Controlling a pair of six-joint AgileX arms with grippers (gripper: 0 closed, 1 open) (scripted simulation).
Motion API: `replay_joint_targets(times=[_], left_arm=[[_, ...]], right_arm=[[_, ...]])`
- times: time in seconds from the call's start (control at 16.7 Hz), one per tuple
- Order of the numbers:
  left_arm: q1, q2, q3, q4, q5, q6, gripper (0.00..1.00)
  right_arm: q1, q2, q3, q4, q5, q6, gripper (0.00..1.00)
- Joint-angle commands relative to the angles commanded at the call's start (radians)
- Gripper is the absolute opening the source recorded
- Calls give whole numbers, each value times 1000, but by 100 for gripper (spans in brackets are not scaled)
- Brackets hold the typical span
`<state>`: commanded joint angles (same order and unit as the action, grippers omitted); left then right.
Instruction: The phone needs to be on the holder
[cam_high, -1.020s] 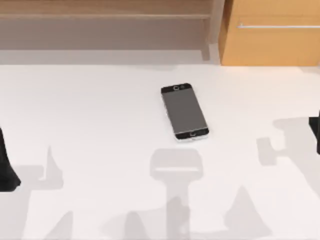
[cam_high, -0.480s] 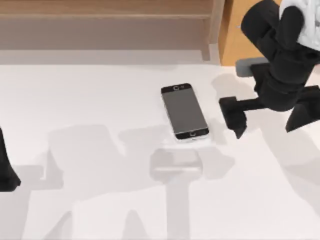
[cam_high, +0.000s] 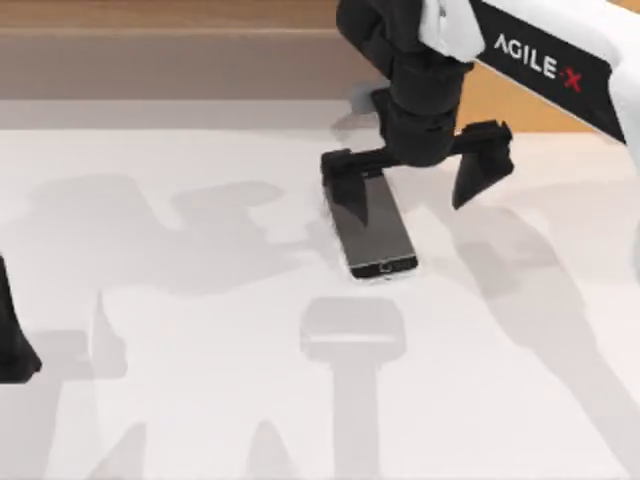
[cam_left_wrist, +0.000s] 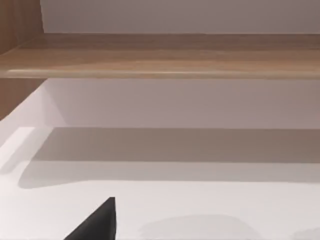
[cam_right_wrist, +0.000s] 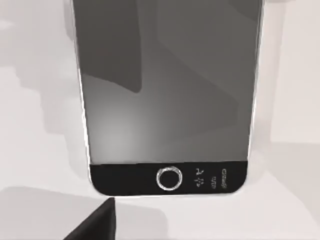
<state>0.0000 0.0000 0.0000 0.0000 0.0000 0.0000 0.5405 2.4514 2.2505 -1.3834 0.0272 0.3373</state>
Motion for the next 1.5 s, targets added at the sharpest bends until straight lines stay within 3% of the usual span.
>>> replay_joint_targets(times=[0.24,0.42,0.78,1.2,1.5], left_arm=[[0,0,0,0,0,0,100],[0,0,0,0,0,0,100],[0,0,0,0,0,0,100],[0,0,0,0,0,0,100],[0,0,0,0,0,0,100]], right_arm=[[22,114,204,-6,11,12,100],[25,136,246,-3,15,14,100],[21,136,227,15,14,12,100],[21,181,38,254,15,10,100],[21,186,25,268,15,10,100]])
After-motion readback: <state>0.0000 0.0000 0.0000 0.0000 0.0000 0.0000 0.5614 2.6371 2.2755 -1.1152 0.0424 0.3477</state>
